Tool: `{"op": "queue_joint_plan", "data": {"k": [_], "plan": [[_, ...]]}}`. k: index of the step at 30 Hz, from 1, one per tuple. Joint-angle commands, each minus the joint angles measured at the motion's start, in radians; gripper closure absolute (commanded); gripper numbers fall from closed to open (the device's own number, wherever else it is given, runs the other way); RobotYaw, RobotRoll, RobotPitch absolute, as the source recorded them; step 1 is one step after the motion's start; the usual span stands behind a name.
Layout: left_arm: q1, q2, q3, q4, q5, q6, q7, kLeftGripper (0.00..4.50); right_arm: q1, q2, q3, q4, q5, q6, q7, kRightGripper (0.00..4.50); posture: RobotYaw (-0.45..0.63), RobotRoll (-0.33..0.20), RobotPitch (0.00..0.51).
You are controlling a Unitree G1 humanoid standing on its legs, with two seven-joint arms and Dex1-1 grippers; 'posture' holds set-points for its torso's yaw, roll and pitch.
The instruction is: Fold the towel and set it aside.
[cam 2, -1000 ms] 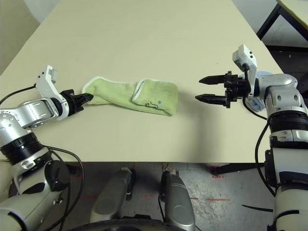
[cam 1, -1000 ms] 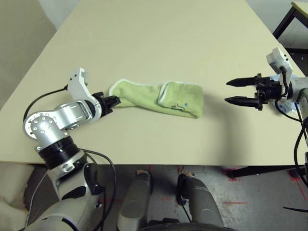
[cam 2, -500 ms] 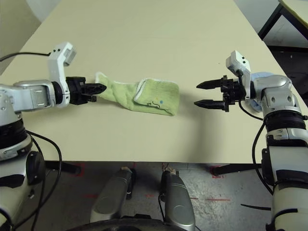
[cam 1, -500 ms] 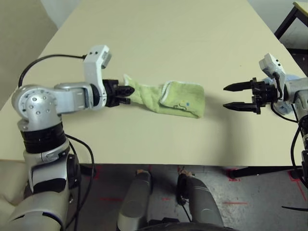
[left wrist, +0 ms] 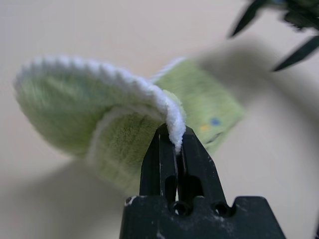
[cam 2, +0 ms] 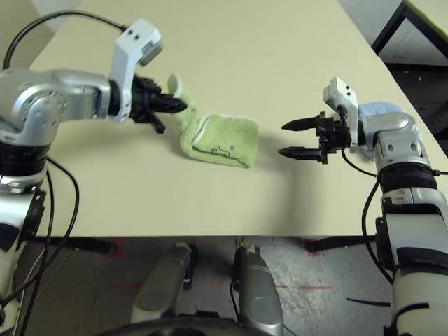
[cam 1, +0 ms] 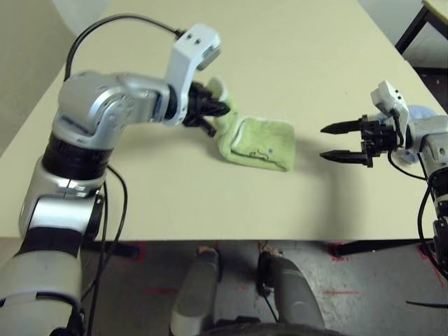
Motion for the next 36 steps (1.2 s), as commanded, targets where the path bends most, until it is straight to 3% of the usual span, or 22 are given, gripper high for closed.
{"op": "queue_joint_plan", "data": {"k": [1,7,14,23,26,36], "plan": [[-0.034,-0.060,-0.043,0.046,0.040,-0.019,-0.068,4.46,0.030,-0.010,-0.008,-0.017,0.003,-0.004,-0.006,0.00,0.15,0.000,0.115],[-0.061,-0.226,-0.058,0.206,0.106,-0.049,-0.103,4.46,0.054,-0.013,-0.014,-0.036,0.009,0.002,-0.021,0.00,0.14,0.000,0.115],[-0.066,-0.357,-0.079,0.370,0.208,-0.114,-0.128,4.46,0.090,-0.017,-0.020,-0.083,0.021,0.020,-0.036,0.00,0.11,0.000,0.117],[-0.030,-0.398,-0.088,0.378,0.281,-0.106,-0.155,4.46,0.140,-0.034,-0.028,-0.146,0.041,0.050,-0.056,0.00,0.09,0.000,0.123],[-0.030,-0.390,-0.042,0.303,0.253,-0.038,-0.149,3.78,0.144,-0.037,-0.027,-0.150,0.044,0.052,-0.062,0.00,0.09,0.000,0.127],[-0.083,-0.324,0.208,-0.030,0.127,0.237,-0.080,0.02,0.096,-0.028,-0.024,-0.088,0.037,0.046,-0.076,0.00,0.12,0.000,0.136]]}}
